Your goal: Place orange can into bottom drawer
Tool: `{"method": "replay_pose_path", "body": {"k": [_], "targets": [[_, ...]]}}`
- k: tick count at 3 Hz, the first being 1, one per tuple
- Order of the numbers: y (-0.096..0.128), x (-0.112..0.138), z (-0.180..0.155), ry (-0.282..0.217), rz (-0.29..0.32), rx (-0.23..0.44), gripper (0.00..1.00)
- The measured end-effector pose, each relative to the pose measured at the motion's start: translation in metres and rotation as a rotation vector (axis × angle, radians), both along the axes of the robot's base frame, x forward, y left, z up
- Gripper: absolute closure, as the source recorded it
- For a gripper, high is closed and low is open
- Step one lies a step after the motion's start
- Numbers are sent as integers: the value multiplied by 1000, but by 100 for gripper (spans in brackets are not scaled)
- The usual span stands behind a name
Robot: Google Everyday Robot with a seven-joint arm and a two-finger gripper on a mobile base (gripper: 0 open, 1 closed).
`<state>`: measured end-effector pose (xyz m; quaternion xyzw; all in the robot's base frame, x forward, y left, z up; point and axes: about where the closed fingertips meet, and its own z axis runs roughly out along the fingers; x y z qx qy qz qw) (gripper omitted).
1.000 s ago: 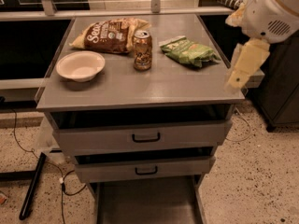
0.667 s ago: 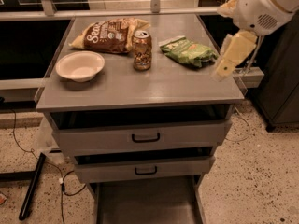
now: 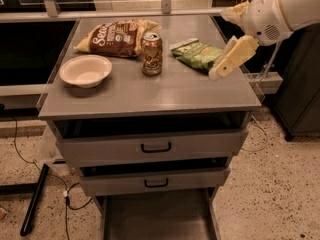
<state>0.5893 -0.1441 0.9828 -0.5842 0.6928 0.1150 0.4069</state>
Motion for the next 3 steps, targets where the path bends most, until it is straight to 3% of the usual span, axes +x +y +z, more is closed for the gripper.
{"method": "replay_pose_path", "body": {"k": [1, 2, 3], "targets": [[11, 6, -3, -11, 16, 7, 0], [39, 35, -11, -37, 50, 63, 0], [68, 65, -19, -32, 84, 139, 0]]}}
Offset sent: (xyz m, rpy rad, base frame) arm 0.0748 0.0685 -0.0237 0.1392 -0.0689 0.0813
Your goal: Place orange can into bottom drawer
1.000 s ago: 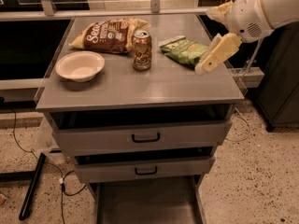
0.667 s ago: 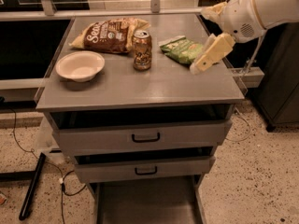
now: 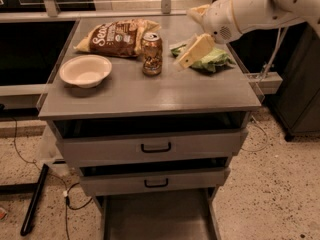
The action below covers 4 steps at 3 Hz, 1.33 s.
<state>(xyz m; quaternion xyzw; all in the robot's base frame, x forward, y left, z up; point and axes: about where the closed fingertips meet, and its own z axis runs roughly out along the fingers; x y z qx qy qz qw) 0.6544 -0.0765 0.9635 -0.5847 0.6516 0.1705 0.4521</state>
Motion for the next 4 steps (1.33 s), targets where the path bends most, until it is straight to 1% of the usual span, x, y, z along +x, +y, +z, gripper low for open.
{"method": "replay_pose_path", "body": {"k": [1, 2, 4], "targets": [[21, 23, -6, 18, 24, 67, 0], [36, 38, -16, 38, 34, 105, 0], [46, 68, -37, 52, -5, 117, 0]]}}
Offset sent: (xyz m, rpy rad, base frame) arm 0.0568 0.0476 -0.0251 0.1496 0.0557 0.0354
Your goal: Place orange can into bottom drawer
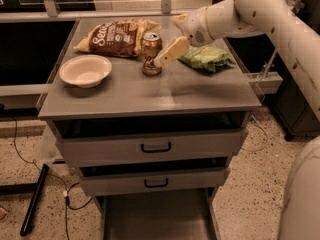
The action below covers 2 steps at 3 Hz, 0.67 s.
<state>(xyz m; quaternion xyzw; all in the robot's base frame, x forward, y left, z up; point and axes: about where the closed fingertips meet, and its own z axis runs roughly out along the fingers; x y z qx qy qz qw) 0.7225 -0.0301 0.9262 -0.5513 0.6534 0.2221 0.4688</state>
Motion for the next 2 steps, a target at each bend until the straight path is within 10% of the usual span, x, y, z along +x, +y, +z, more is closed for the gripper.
{"method": "replay_pose_path", "body": {"k": [2], "targets": [[10, 15, -9, 41, 10, 39, 0]]}}
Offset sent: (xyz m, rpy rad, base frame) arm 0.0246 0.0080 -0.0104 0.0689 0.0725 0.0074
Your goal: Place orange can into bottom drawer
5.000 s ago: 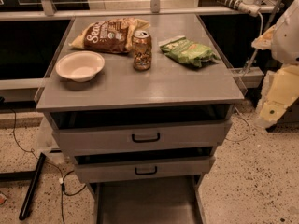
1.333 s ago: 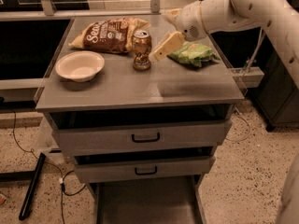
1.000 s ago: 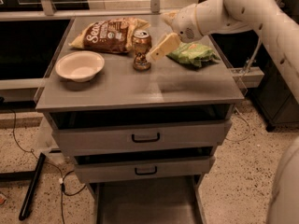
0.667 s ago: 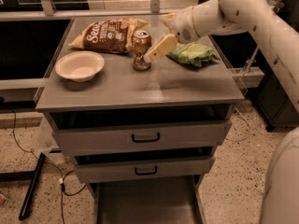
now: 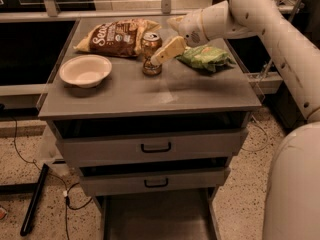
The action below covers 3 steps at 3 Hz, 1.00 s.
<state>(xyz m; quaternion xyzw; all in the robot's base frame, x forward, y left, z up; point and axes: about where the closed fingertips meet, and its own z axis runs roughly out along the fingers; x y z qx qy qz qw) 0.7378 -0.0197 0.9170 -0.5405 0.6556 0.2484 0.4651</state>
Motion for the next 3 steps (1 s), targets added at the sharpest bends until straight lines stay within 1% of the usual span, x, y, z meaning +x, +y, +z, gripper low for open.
{"method": "replay_pose_path", "body": {"k": [1, 2, 3], "targets": [[4, 3, -2, 26, 7, 18, 0], [4, 3, -2, 27, 7, 18, 18], [4, 3, -2, 27, 7, 18, 41]]}}
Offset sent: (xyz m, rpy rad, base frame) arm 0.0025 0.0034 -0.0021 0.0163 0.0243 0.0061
